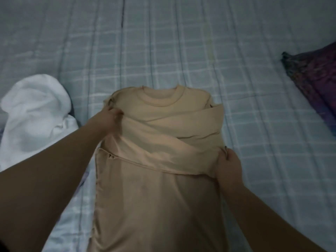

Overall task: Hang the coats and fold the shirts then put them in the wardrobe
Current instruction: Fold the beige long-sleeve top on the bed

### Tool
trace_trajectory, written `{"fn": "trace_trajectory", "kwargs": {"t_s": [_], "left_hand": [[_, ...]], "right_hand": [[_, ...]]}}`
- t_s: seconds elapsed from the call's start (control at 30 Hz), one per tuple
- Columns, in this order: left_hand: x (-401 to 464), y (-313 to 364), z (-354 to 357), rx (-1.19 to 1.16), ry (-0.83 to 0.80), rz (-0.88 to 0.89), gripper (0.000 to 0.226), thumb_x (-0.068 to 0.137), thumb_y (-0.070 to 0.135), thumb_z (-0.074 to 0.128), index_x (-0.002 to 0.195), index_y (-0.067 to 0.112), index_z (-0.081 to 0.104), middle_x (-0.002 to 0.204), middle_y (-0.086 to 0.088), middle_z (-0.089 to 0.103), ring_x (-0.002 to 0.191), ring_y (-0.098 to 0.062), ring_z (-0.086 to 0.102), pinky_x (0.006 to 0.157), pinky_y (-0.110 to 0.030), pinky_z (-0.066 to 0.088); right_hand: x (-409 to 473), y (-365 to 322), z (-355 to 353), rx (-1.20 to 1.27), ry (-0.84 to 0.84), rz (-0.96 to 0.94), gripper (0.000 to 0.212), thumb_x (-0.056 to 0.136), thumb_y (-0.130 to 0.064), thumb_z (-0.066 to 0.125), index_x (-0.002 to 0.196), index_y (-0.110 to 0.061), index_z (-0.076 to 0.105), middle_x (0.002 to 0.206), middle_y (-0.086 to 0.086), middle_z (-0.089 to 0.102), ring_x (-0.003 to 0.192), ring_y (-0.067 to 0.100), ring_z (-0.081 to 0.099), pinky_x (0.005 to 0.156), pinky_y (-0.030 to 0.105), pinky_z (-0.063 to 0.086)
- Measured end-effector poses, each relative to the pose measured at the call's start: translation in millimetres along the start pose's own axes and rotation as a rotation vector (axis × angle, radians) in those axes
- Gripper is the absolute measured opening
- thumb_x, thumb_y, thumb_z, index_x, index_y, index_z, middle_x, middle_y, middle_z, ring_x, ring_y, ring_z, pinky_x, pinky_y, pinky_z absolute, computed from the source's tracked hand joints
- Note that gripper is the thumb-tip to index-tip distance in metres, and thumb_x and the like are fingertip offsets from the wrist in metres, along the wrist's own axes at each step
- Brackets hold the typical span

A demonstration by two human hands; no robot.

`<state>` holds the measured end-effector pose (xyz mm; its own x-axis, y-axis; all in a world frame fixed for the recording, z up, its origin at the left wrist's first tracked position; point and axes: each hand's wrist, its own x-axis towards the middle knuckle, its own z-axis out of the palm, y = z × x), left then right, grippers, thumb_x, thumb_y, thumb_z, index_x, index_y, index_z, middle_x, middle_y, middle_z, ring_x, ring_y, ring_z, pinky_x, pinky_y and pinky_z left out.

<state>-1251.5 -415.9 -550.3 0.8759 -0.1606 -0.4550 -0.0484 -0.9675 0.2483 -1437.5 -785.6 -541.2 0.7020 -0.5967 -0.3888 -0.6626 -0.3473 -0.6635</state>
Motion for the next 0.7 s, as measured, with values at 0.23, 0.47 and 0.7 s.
{"fn": "trace_trajectory", "kwargs": {"t_s": [0.23, 0.47, 0.7], "left_hand": [[1, -32, -16, -0.114, 0.204, -0.024, 0.025, 0.085, 0.008, 0.058, 0.109, 0.005, 0.065, 0.106, -0.024, 0.054, 0.100, -0.040, 0.056, 0.087, -0.041, 0.045], [24, -50, -44, -0.244, 0.217, -0.126, 0.017, 0.080, 0.007, 0.061, 0.092, 0.009, 0.073, 0.100, -0.021, 0.064, 0.090, -0.036, 0.064, 0.085, -0.036, 0.050], [31, -56, -23, -0.414, 0.137, -0.243, 0.020, 0.092, 0.022, 0.058, 0.081, 0.007, 0.062, 0.083, -0.012, 0.067, 0.079, -0.030, 0.063, 0.070, -0.036, 0.050]], "right_hand": [[-8, -19, 4, -0.019, 0.083, -0.079, 0.039, 0.091, -0.030, 0.037, 0.111, -0.007, 0.062, 0.111, 0.019, 0.064, 0.106, 0.035, 0.058, 0.090, 0.040, 0.041], [10, -46, 22, -0.110, 0.149, -0.151, 0.022, 0.103, -0.019, 0.042, 0.110, -0.006, 0.058, 0.106, 0.025, 0.062, 0.100, 0.042, 0.058, 0.076, 0.038, 0.036], [26, -31, 39, -0.211, 0.121, -0.057, 0.036, 0.101, -0.038, 0.045, 0.088, -0.005, 0.047, 0.088, 0.025, 0.058, 0.089, 0.046, 0.058, 0.073, 0.045, 0.041]]}}
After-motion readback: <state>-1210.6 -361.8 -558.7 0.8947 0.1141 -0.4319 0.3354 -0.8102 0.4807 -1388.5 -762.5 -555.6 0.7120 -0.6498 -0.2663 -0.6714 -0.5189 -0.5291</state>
